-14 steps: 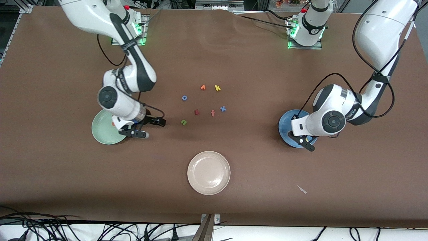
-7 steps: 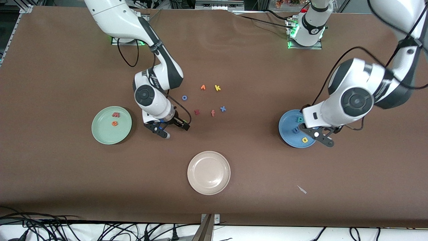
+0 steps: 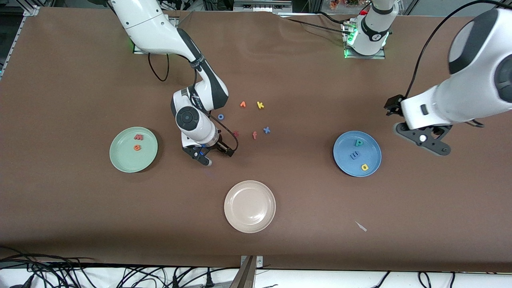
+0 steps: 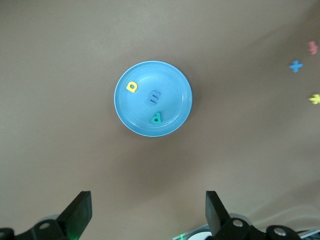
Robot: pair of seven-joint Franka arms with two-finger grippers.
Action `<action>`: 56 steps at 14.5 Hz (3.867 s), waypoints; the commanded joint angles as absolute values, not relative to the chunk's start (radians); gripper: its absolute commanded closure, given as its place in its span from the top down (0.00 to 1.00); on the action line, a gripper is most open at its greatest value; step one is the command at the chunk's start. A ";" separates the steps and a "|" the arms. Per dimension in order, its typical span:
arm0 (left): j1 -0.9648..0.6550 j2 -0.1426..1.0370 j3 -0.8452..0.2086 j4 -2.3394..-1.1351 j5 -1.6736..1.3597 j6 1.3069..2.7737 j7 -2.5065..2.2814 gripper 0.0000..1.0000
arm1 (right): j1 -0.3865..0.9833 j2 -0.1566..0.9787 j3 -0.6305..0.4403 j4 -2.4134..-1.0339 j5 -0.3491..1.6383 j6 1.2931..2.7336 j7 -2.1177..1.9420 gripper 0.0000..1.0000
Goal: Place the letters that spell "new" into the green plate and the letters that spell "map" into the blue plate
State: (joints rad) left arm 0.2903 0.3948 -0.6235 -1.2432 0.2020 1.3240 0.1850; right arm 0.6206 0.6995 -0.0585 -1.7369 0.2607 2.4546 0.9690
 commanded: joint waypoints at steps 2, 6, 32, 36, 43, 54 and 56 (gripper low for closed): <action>0.322 0.371 -0.601 -1.246 0.129 1.319 0.190 1.00 | 0.638 0.721 -0.069 -1.707 0.262 2.436 0.980 0.64; 0.227 0.293 -0.335 -1.307 -0.041 1.368 0.193 1.00 | 0.640 0.726 -0.069 -1.709 0.262 2.436 0.980 0.07; -0.069 -0.038 -0.025 -1.703 -0.035 1.682 0.023 1.00 | 0.604 0.453 -0.515 -1.995 0.212 2.163 -0.058 0.00; -0.072 -0.020 -0.025 -1.687 -0.035 1.646 0.021 1.00 | 0.603 0.457 -0.520 -2.033 0.213 2.226 -0.071 0.63; -0.074 -0.021 -0.023 -1.687 -0.048 1.571 -0.009 1.00 | 0.610 0.465 -0.515 -1.744 0.224 1.870 -0.057 1.00; -0.090 -0.018 -0.006 -1.680 -0.048 1.572 -0.015 1.00 | 0.661 0.453 -0.488 -1.534 0.219 1.554 0.028 1.00; -0.092 -0.018 -0.008 -1.680 -0.048 1.572 -0.018 1.00 | 0.588 0.402 -0.366 -1.535 0.166 1.563 0.028 1.00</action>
State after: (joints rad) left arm -0.0781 -0.0323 -0.0182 -1.7100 -0.0201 1.5885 -0.0084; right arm 0.6548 0.4542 -0.4730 -1.5405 0.2163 1.5722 0.0154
